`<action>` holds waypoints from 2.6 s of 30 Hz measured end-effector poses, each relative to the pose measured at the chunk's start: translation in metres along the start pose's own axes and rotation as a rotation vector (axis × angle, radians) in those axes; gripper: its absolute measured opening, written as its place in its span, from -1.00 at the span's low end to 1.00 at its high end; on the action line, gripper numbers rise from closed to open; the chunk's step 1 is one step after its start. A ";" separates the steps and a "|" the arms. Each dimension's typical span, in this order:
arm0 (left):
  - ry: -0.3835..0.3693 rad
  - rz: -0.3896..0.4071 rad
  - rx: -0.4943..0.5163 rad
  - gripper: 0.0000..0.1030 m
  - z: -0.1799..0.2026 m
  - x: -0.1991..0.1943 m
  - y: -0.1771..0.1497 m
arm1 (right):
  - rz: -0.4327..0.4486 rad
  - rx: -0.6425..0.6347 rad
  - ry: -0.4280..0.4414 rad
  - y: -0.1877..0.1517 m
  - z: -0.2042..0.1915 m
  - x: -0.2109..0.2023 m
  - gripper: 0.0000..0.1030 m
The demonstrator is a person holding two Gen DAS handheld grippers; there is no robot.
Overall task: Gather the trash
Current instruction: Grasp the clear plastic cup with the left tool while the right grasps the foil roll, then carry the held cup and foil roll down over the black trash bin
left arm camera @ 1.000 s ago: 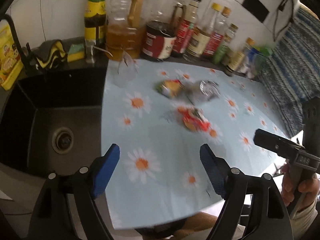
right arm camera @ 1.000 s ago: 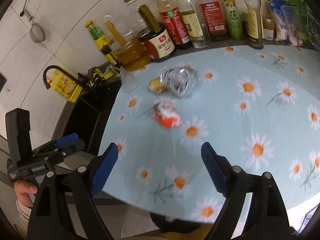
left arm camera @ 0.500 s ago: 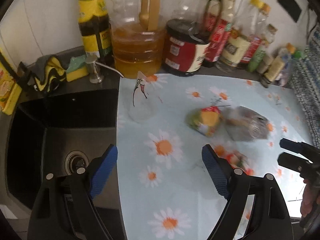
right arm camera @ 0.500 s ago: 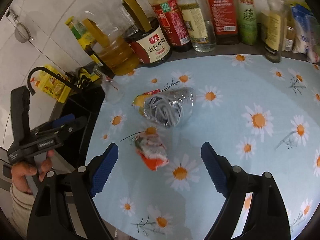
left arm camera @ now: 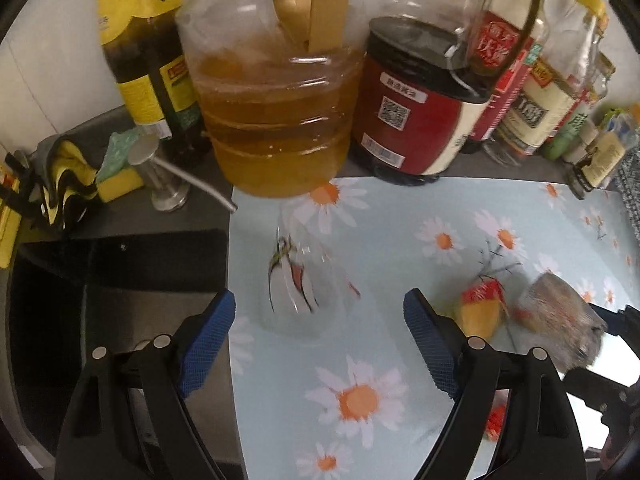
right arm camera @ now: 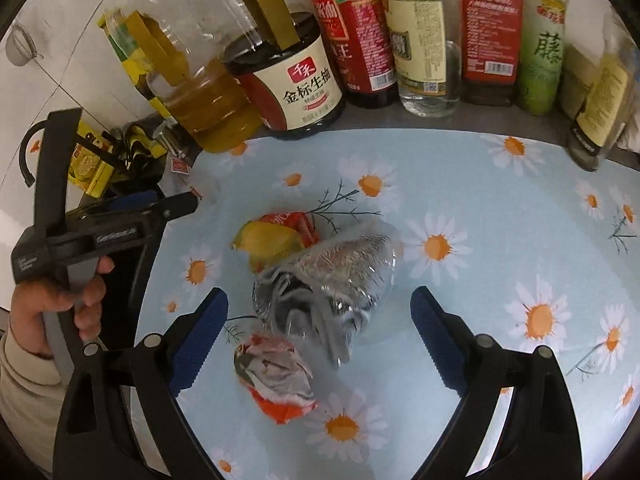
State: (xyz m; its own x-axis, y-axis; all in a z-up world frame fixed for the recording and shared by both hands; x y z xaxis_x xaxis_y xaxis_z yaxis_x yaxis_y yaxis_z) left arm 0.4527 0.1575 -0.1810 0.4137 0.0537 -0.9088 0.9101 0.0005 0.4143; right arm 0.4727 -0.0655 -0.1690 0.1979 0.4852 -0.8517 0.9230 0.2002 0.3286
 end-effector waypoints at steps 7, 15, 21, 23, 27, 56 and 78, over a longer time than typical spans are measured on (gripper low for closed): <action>0.004 -0.021 0.015 0.26 0.000 0.019 0.007 | -0.009 0.014 -0.011 0.005 0.004 0.014 0.69; -0.005 -0.001 0.011 -0.01 -0.005 0.018 0.003 | -0.006 0.032 -0.002 0.002 0.009 0.012 0.27; -0.017 0.028 0.008 -0.03 -0.006 0.006 0.003 | 0.003 0.034 0.005 -0.002 0.010 0.005 0.18; -0.018 0.033 0.011 -0.03 -0.002 0.001 0.002 | 0.008 0.033 0.008 -0.004 0.008 0.003 0.17; -0.026 0.047 0.014 -0.03 -0.001 -0.009 -0.002 | 0.022 0.028 0.011 -0.007 0.005 -0.005 0.17; -0.134 0.201 0.080 -0.03 0.037 -0.144 -0.114 | 0.175 0.068 0.015 -0.110 -0.034 -0.100 0.17; -0.272 0.221 0.113 -0.02 0.055 -0.190 -0.238 | 0.152 0.133 0.056 -0.242 -0.080 -0.140 0.19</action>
State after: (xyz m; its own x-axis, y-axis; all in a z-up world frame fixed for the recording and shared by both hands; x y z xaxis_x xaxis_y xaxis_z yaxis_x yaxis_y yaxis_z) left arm 0.1588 0.0925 -0.1096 0.5776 -0.2275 -0.7840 0.7887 -0.0921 0.6078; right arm 0.1948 -0.1135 -0.0966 0.3233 0.5482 -0.7713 0.9199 0.0091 0.3920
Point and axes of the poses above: each gripper's, at about its wrist camera, not at the fingertips, and x roughly the way its jaws point, z to its right, y to its top, the point moved 3 cm from there along x, roughly the way its jaws point, and after that the axes turned 12 degrees about x, right-handed, at the moved point
